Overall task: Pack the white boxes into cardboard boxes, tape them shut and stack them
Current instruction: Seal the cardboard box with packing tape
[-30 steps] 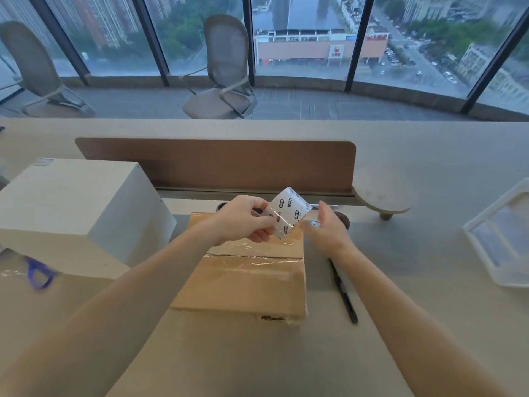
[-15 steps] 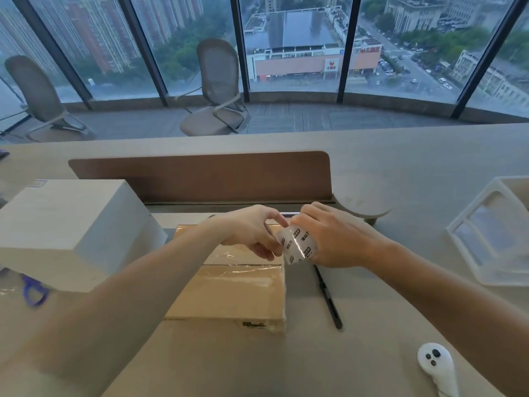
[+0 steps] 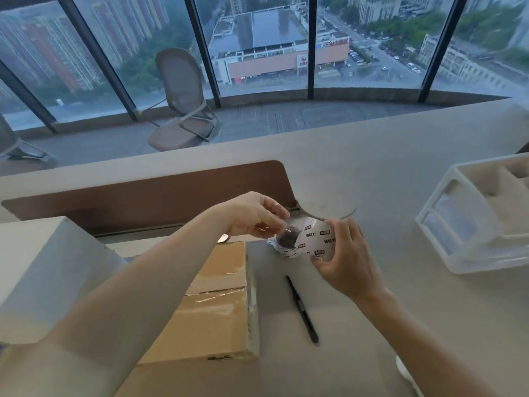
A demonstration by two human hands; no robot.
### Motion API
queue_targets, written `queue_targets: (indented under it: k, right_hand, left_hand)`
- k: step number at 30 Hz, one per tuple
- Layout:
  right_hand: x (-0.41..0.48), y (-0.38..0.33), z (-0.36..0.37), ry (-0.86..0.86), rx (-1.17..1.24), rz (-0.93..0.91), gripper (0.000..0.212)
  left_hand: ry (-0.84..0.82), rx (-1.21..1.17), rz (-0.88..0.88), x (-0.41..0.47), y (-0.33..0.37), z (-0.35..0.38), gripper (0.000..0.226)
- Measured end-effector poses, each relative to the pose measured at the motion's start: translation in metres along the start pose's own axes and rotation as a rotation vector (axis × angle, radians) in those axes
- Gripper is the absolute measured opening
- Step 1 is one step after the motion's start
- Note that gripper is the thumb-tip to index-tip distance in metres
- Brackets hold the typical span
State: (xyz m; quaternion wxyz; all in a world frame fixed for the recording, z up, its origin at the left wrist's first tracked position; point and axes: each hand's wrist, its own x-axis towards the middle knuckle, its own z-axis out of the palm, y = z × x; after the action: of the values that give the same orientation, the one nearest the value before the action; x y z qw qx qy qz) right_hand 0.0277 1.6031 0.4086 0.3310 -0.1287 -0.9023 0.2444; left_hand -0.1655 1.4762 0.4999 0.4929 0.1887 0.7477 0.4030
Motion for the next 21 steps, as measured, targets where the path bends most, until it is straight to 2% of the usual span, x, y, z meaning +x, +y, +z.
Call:
queue_targets:
  k: [4,7,11,21]
  right_hand:
    - [-0.009,0.034,0.016,0.074,-0.018,0.16,0.076]
    - [-0.014,0.063,0.034,0.061,-0.042,0.276,0.072]
    - [-0.018,0.092,0.057,0.028,-0.042,0.38,0.071]
    - [-0.022,0.136,0.086,-0.009,-0.149,0.476,0.077]
  left_hand:
    - [0.092,0.169,0.058,0.048,0.019,0.023,0.037]
    - [0.119,0.309,0.087,0.093,0.029,0.037,0.04]
    - [0.134,0.512,0.121,0.139,0.041,0.051,0.056]
    - [0.135,0.588,0.132,0.22,0.034,0.07,0.074]
